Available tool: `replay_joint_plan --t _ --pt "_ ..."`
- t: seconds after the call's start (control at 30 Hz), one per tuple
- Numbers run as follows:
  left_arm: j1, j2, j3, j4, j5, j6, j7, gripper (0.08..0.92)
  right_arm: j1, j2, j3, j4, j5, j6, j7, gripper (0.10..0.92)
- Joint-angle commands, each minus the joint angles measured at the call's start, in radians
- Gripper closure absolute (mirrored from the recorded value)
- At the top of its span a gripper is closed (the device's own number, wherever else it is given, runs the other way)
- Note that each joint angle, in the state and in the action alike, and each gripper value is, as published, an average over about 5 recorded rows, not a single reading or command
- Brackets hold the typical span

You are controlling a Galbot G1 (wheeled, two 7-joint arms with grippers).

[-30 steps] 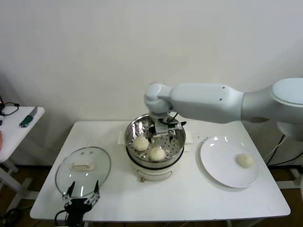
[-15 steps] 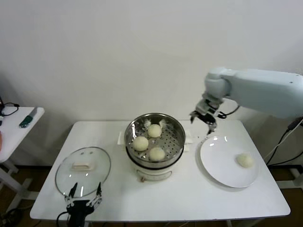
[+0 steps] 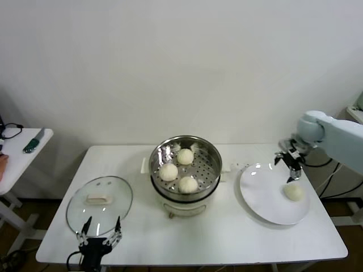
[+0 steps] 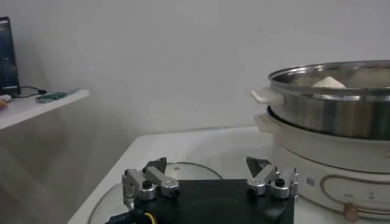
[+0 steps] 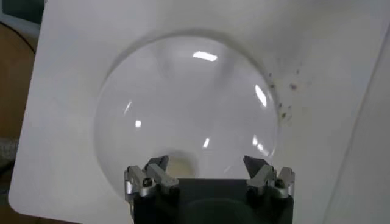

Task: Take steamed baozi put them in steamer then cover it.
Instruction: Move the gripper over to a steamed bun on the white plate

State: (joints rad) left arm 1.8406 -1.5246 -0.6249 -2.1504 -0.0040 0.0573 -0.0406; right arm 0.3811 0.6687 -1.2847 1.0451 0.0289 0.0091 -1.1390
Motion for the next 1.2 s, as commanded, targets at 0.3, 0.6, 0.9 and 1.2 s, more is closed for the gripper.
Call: replay_joint_plan --t 0.3,0.6,0.9,1.2 --pt "-0.011 -0.008 0.001 0.012 0.017 0.002 -0.014 0.177 -0.358 0.058 0.354 -0.32 -0.183 0.04 -0.013 0.203" --pt "-0.014 -0.008 0.003 0.019 0.02 0.001 -0.014 0.177 -0.356 0.098 0.372 -0.347 -0.16 0.034 -0.01 0.203" --pt "-0.012 -0.009 0.008 0.019 0.02 -0.003 -0.013 0.177 -0.331 0.112 0.367 -0.364 -0.145 0.038 -0.011 0.203" --pt "-0.007 -0.008 0.006 0.018 0.02 -0.007 -0.012 0.177 -0.322 0.118 0.366 -0.375 -0.135 0.044 -0.017 0.282"
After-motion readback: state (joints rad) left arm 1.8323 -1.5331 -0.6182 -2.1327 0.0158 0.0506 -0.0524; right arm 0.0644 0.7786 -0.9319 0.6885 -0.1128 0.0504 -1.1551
